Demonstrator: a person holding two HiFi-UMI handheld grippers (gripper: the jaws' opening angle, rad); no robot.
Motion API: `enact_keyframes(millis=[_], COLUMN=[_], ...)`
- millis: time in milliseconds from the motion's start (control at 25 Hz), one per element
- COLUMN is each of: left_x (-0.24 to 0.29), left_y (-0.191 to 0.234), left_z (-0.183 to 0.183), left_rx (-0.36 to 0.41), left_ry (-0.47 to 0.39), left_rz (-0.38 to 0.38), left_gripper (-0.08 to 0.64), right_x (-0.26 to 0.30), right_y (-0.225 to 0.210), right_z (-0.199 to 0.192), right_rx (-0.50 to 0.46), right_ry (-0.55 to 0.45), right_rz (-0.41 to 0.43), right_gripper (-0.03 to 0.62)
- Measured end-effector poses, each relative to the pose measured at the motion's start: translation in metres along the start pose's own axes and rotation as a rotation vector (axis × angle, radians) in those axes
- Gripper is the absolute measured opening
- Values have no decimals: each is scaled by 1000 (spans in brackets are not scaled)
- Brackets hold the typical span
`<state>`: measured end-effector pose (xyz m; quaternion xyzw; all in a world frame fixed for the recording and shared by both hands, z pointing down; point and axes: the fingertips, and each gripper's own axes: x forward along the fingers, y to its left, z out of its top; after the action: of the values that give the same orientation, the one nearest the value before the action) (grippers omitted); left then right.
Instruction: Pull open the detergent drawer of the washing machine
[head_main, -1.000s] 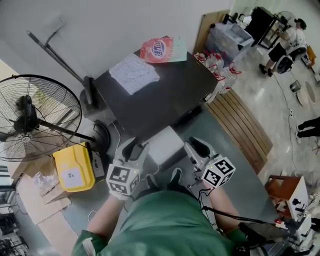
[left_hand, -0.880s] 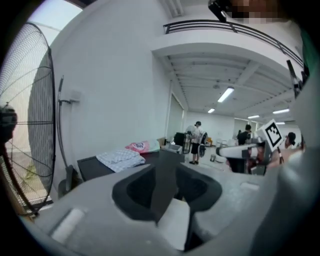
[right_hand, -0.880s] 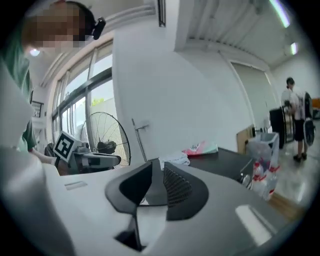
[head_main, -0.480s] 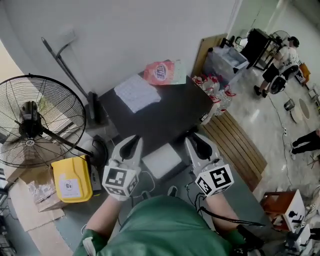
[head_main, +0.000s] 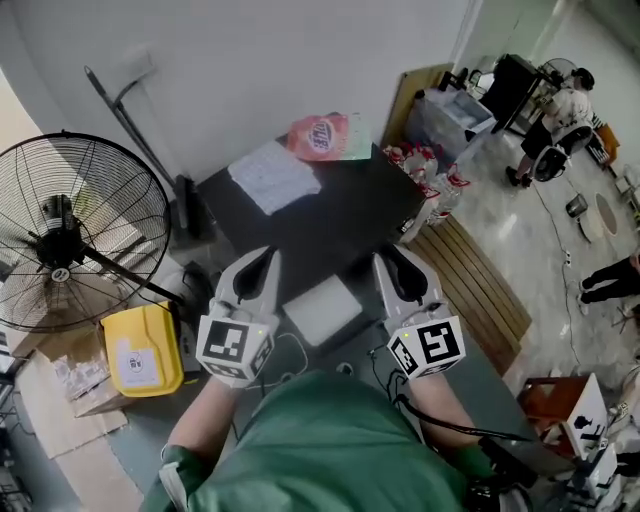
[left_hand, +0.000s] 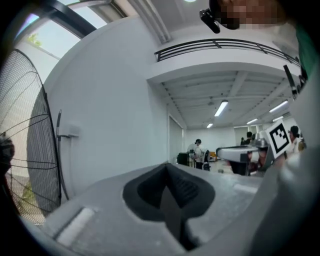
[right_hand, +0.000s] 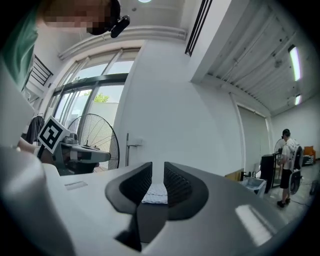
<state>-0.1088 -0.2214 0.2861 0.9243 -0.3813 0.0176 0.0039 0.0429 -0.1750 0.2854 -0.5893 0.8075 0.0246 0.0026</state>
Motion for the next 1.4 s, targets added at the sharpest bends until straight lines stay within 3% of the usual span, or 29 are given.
enact_keyframes(millis=[120, 240, 1400], left_x=[-2, -4, -10], left_y=[0, -3, -24], left_z=[-1, -9, -28], left_rx=[22, 28, 13], left_ry=[-1, 9, 52], left_rz=[0, -4, -15], left_gripper=[-2, -2, -2], right_x=[2, -2, -27], right_y=[3, 8, 12], right_z=[1, 2, -5], right_rx=[-43, -55, -68], right_ry=[-13, -33, -17], right_rz=[-11, 1, 21], right_gripper=[74, 2, 2])
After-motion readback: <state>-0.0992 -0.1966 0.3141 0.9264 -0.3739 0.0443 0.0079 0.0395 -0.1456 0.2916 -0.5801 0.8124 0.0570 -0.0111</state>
